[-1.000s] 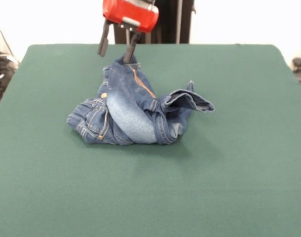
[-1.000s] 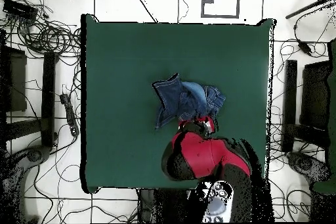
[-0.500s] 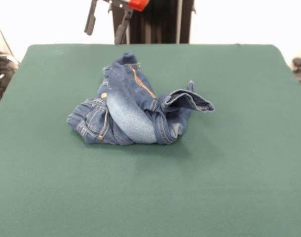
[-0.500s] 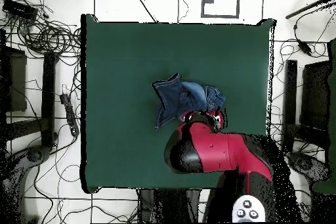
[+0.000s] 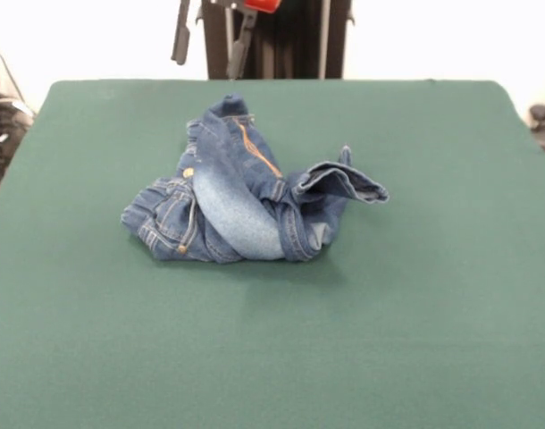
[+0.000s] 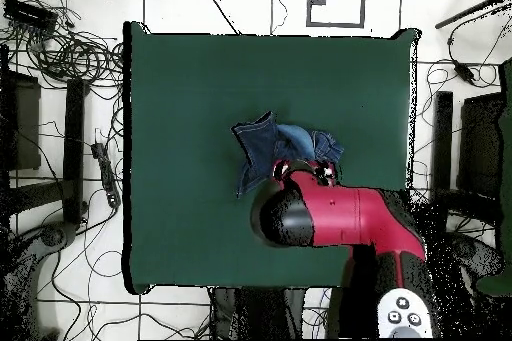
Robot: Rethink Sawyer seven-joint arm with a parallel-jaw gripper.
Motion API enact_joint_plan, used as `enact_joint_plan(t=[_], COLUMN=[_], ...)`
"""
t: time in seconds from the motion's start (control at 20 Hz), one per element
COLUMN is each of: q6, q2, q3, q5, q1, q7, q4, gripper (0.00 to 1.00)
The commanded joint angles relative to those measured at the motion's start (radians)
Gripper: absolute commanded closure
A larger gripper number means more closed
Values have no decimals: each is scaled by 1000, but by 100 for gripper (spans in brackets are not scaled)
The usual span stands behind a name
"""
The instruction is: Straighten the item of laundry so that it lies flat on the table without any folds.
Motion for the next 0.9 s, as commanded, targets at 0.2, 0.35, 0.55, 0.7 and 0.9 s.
enact_joint_plan(t=[0.2,0.35,0.55,0.7,0.9], q6=[192,231,244,231,199], q2=[45,58,72,88,112], q3=[192,205,221,222,228], q5=[49,53,30,-1,-33], q1=[-19,-33,-48,-53,-65], q7=[-88,-97,-115,-122,-138], q4=[75,76,79,78,85], gripper=[0,0,0,0,0])
